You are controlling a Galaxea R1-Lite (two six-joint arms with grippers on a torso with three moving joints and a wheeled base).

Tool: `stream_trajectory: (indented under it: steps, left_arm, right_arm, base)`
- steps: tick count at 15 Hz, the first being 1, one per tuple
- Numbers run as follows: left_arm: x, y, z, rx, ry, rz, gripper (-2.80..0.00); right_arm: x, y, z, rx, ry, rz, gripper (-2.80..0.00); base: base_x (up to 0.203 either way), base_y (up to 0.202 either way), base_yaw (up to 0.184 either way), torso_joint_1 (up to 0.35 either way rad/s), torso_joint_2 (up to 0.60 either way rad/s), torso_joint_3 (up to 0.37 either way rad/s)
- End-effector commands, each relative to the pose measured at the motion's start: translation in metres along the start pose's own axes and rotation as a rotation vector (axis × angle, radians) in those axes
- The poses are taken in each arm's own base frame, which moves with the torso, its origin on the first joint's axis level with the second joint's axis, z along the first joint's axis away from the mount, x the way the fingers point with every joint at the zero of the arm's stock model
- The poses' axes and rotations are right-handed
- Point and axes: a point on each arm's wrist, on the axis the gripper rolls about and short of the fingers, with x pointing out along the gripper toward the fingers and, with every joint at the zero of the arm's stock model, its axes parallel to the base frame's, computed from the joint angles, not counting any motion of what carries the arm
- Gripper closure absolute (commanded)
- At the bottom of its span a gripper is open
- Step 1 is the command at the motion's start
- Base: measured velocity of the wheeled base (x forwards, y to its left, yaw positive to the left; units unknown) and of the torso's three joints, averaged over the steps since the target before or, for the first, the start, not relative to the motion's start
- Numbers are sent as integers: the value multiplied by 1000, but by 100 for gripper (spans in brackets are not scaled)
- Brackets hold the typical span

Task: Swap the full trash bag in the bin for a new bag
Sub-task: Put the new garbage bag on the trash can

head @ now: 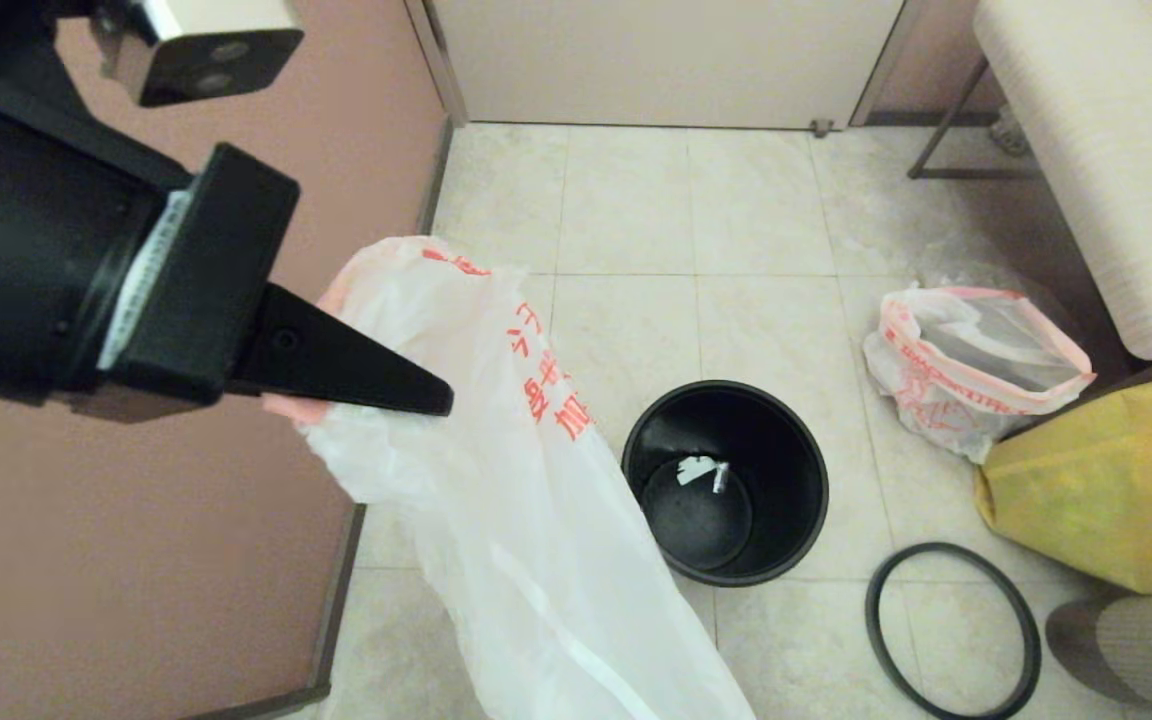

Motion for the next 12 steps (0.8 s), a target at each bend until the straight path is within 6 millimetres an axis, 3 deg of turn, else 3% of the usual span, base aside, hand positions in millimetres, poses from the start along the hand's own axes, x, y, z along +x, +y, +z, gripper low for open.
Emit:
stream_trajectory:
  steps: [1, 3, 8, 12]
  left_arm:
    - [22, -3, 12, -2, 2, -16, 0]
    - [25, -5, 22, 25, -55, -87, 0]
    - [7, 2, 38, 43, -152, -309, 0]
    - [2, 4, 40, 42, -162, -347, 0]
  right_arm:
    - [0, 0, 0, 0, -1, 0, 0]
    - [0, 0, 0, 0, 0, 0, 0]
    - [0, 0, 0, 0, -1, 0, 0]
    - [0, 0, 0, 0, 0, 0, 0]
  base:
    - [0, 0, 0, 0, 0, 0]
    - [0, 0, 0, 0, 0, 0]
    - [0, 0, 0, 0, 0, 0]
    - [0, 0, 0, 0, 0, 0]
